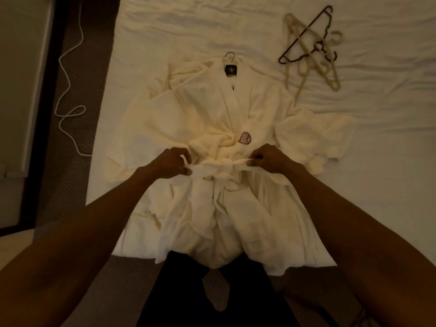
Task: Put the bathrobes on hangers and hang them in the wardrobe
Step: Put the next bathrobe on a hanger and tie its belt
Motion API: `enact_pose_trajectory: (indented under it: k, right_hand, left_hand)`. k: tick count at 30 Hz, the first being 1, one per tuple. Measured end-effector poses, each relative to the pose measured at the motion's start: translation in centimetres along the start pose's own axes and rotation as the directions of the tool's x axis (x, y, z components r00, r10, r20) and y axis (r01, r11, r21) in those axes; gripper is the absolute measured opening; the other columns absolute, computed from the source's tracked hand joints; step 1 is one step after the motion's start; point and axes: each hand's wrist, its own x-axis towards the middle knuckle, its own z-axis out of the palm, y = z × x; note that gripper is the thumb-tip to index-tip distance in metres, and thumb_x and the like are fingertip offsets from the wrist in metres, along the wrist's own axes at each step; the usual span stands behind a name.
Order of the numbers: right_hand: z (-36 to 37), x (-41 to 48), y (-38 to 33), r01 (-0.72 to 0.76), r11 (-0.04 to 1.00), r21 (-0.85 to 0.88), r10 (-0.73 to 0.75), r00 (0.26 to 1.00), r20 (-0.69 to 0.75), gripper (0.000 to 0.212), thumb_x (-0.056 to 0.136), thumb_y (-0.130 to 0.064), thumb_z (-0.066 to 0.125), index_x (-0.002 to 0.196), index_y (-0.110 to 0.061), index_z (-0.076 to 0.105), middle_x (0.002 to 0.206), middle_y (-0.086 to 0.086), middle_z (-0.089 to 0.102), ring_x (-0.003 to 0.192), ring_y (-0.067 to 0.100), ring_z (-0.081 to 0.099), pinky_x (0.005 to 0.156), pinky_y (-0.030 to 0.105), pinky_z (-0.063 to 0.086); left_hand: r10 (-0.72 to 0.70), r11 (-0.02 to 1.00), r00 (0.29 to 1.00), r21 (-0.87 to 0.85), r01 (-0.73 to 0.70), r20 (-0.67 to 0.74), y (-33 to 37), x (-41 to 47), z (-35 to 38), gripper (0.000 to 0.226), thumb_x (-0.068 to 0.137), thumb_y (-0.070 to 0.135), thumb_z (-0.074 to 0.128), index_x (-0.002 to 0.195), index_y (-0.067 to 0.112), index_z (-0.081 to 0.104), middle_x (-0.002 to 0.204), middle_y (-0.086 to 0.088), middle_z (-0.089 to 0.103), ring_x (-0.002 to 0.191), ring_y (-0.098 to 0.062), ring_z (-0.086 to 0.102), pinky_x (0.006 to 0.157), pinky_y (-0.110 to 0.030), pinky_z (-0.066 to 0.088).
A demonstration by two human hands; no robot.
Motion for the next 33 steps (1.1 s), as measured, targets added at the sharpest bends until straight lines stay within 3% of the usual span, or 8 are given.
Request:
enact_pose_trajectory:
  k: [4,7,9,13,18,22,26,33]
  right_hand:
    - [-2.1,1.9,0.1,-0.013,0.979,0.205,0.010,1.000,0.017,0.024,0.079,-0.027,0.079,0.098,-0.013,0.075,0.097,0.001,0.072,0.093,0.014,0.064,0.086,0.032,0.051]
    - [-4.5,4.5,0.3,0.029,0.898,0.438,0.065,0.978,-0.197,0.022,0.082,-0.025,0.076,0.101,-0.013,0.071,0.091,0.002,0.072,0.081,0.010,0.066,0.071,0.026,0.051]
    - [-5.9,7.3,0.6,0.053,0.885,0.462,0.130,0.926,-0.354,0.018,0.085,-0.023,0.071,0.101,-0.015,0.069,0.087,0.002,0.071,0.076,0.012,0.067,0.067,0.025,0.048]
    - [-8.5,12.8,0.8,0.047,0.905,0.422,0.207,0.819,-0.535,0.022,0.089,-0.017,0.064,0.110,-0.015,0.062,0.097,0.002,0.067,0.076,0.009,0.061,0.061,0.014,0.047]
    - [-9.9,19.5,1.2,0.044,0.978,0.202,0.094,0.774,-0.626,0.039,0.088,-0.023,0.065,0.123,-0.011,0.051,0.117,0.009,0.059,0.104,0.023,0.056,0.091,0.038,0.046]
    - [-10.7,23.3,2.0,-0.056,0.998,0.029,0.062,0.781,-0.622,0.055,0.093,-0.035,0.058,0.139,-0.011,0.039,0.137,0.012,0.046,0.126,0.030,0.044,0.103,0.042,0.036]
    - [-11.0,26.1,3.0,-0.163,0.982,-0.095,0.087,0.837,-0.540,0.073,0.095,-0.052,0.047,0.150,-0.009,0.024,0.152,0.014,0.033,0.140,0.032,0.031,0.113,0.046,0.026]
    - [-11.4,29.0,4.2,-0.230,0.962,-0.151,0.134,0.870,-0.474,0.078,0.081,-0.069,0.056,0.137,-0.016,0.043,0.134,0.010,0.053,0.121,0.031,0.049,0.099,0.044,0.034]
  left_hand:
    - [-0.020,1.000,0.984,-0.011,0.022,0.179,2.4,2.7,-2.1,0.041,0.063,0.044,0.090,0.094,0.024,0.071,0.082,0.008,0.073,0.080,-0.006,0.065,0.070,-0.020,0.048]
    - [0.039,0.991,0.996,-0.135,-0.028,0.076,4.7,5.9,-3.9,0.036,0.072,0.053,0.081,0.093,0.025,0.072,0.085,0.007,0.075,0.082,-0.008,0.070,0.074,-0.024,0.053]
    - [0.068,0.976,0.995,-0.201,-0.081,-0.072,5.9,8.9,-4.9,0.026,0.081,0.043,0.078,0.091,0.020,0.072,0.080,0.004,0.076,0.076,-0.014,0.071,0.071,-0.029,0.054]
    - [0.067,0.968,0.944,-0.207,-0.140,-0.323,7.8,15.8,-6.3,0.011,0.088,0.024,0.071,0.095,0.015,0.069,0.076,0.003,0.074,0.069,-0.014,0.070,0.069,-0.032,0.057]
    - [0.123,0.986,0.858,-0.039,-0.164,-0.499,9.6,24.1,-7.4,0.015,0.089,0.027,0.067,0.102,0.021,0.067,0.088,0.005,0.071,0.086,-0.015,0.067,0.079,-0.032,0.053]
    - [0.186,0.982,0.823,0.066,-0.179,-0.537,9.9,29.8,-7.4,0.022,0.094,0.028,0.062,0.111,0.016,0.064,0.103,-0.001,0.070,0.099,-0.022,0.062,0.085,-0.025,0.039]
    - [0.216,0.975,0.817,0.157,-0.155,-0.535,10.3,33.7,-7.5,0.032,0.096,0.030,0.057,0.123,0.012,0.057,0.120,-0.011,0.064,0.113,-0.034,0.054,0.096,-0.042,0.043]
    - [0.140,0.960,0.881,0.278,-0.011,-0.451,12.5,37.7,-8.0,0.043,0.099,0.039,0.047,0.138,0.019,0.046,0.133,-0.010,0.056,0.126,-0.033,0.040,0.099,-0.044,0.035]
